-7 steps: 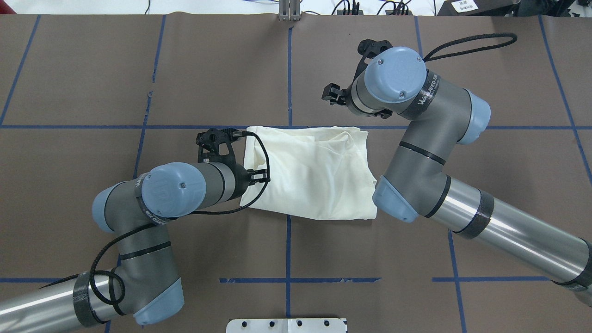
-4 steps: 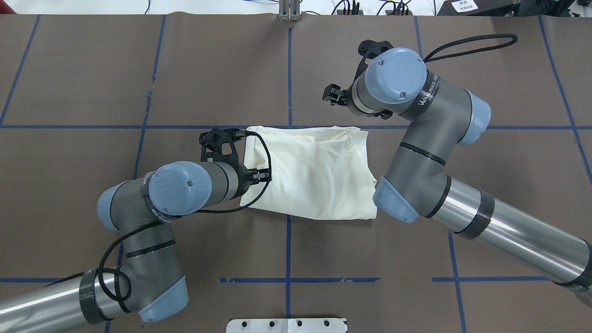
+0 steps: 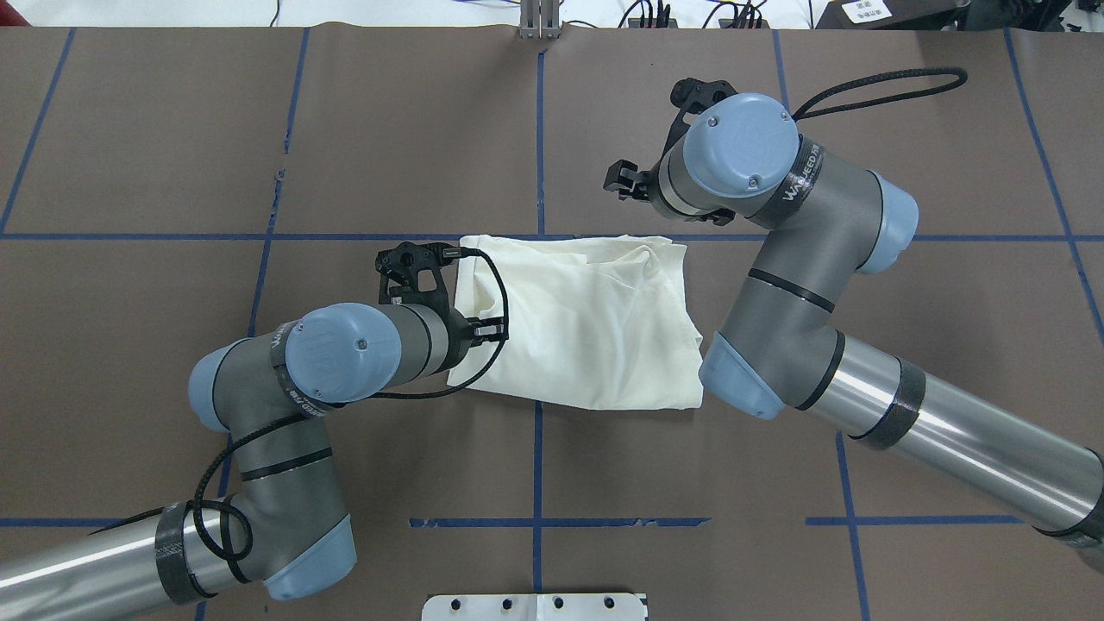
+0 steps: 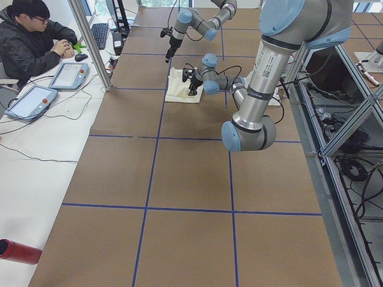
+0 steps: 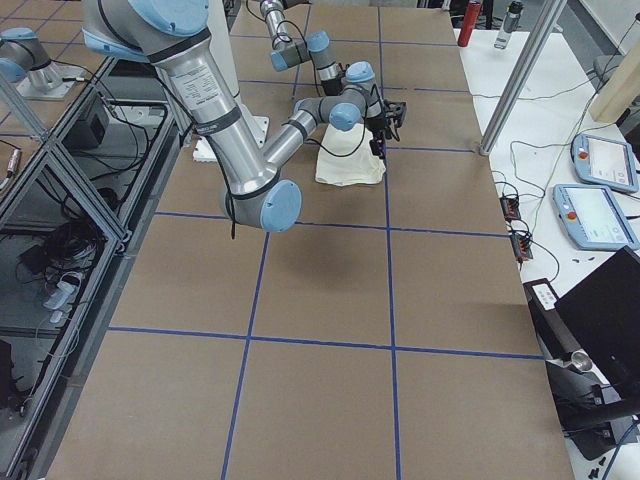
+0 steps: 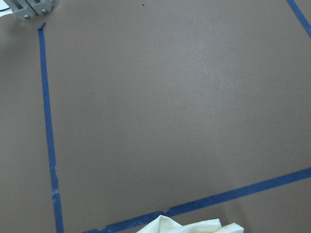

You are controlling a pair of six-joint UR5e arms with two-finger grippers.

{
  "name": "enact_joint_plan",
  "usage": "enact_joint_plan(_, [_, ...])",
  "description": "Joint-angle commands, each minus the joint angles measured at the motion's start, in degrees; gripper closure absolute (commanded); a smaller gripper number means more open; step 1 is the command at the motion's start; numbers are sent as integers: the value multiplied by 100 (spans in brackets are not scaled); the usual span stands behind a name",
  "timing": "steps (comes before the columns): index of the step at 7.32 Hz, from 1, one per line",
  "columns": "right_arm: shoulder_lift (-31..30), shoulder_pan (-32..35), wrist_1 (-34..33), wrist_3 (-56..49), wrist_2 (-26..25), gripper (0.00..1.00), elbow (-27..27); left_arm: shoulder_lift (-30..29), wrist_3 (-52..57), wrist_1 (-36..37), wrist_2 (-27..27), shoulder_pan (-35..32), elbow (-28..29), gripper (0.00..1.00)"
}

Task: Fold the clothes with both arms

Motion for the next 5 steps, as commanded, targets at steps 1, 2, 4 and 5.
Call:
enact_joint_plan(1, [-14,-15,0,8,0,0,15,9,-10,-31,-10,66,-5,100])
enact_joint_plan(2, [-14,-24,0,8,0,0,15,79,42,-22,-10,66,-23,100])
enact_joint_plan(4, [-40,-33,0,8,0,0,41,359,43,-65,-1,83,-128,100])
enact_joint_plan(5, [-75,-33,0,-1,0,0,77,395,34,-75,7,92,-128,100])
